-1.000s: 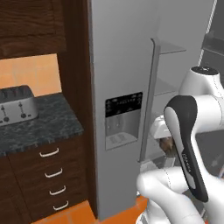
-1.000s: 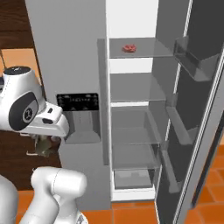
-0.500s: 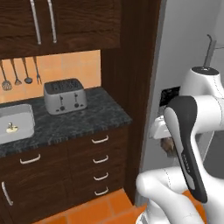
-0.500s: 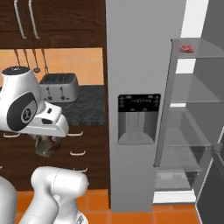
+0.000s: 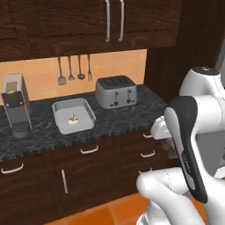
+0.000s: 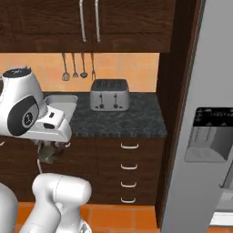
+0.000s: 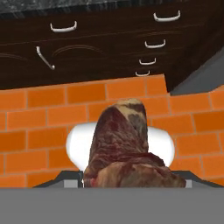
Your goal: Place one mushroom and one steak in each tupperware on the nearby counter, to pack two identical lunches.
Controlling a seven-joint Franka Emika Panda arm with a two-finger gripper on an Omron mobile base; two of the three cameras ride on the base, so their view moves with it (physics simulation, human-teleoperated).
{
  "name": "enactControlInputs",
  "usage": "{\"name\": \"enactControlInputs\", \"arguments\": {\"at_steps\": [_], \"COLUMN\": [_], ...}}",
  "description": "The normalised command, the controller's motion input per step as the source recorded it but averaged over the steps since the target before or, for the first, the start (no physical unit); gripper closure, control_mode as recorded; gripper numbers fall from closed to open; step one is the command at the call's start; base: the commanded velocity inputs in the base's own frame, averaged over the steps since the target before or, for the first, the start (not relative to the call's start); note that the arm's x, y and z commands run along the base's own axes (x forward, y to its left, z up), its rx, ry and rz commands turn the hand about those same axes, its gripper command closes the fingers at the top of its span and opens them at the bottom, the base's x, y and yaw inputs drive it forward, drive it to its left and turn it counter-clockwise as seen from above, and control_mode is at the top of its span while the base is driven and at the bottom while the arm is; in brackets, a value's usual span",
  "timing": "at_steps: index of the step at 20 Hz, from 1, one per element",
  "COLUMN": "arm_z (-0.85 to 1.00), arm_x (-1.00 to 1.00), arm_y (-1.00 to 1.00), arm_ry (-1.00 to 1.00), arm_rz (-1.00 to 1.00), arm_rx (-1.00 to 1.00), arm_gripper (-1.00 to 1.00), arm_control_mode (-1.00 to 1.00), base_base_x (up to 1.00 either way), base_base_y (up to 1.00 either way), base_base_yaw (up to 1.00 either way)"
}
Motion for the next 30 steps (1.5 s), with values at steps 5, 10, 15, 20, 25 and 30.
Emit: {"name": "enactControlInputs", "arguments": {"at_steps": [5,10,15,20,25,30], "arm_z": [0.00,0.00,0.00,0.00,0.00,-0.33], "arm_x": [0.00,0.00,0.00,0.00,0.00,0.45], "arm_y": [0.00,0.00,0.00,0.00,0.00,0.12], "arm_ry": [0.00,0.00,0.00,0.00,0.00,0.00], "arm_rz": [0.00,0.00,0.00,0.00,0.00,0.00], "arm_rx": [0.00,0.00,0.00,0.00,0.00,0.00], "arm_gripper": [1.00,1.00,1.00,1.00,1.00,1.00], "arm_control_mode": [1.00,1.00,1.00,1.00,1.00,-1.00], "base_base_x": [0.40,0.36,0.44,0.59,0.57,0.29], "base_base_y": [1.00,1.00,1.00,1.00,0.79,0.18], "base_base_yaw": [0.13,0.13,0.03,-0.02,0.00,0.00]}}
